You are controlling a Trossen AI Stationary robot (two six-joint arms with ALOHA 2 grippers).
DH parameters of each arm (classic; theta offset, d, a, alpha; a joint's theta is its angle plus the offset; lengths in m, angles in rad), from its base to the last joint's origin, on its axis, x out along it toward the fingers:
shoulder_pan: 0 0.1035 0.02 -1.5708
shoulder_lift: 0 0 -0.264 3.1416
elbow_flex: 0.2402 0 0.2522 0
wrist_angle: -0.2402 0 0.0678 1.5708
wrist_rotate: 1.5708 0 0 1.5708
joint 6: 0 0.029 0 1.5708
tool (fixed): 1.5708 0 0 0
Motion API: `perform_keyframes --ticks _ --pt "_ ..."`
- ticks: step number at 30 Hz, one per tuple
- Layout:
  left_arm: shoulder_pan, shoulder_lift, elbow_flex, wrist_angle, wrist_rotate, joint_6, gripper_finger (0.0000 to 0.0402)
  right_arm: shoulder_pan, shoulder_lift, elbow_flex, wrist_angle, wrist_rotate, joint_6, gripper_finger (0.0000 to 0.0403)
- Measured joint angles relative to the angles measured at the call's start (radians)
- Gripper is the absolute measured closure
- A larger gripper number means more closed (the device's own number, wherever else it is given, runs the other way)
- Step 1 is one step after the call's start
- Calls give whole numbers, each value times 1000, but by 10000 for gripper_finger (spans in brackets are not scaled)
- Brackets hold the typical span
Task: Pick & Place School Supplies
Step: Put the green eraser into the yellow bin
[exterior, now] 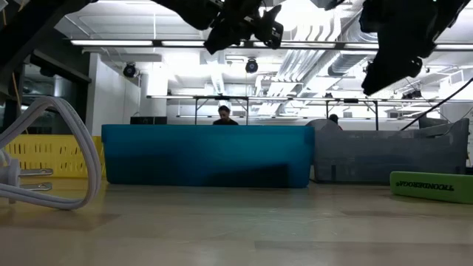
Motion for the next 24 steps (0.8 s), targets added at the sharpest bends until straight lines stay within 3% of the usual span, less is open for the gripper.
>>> perform_keyframes --ticks 6,16,24 --pt "-18 -67 0 -36 -90 20 218 0 -11 1 53 -50 -65 272" --pt "-40 -178 0 -375 -213 249 218 -4 -7 0 179 -94 -165 272" --pt "-60 -182 0 -479 -283 250 218 -174 -7 0 132 -53 -156 272"
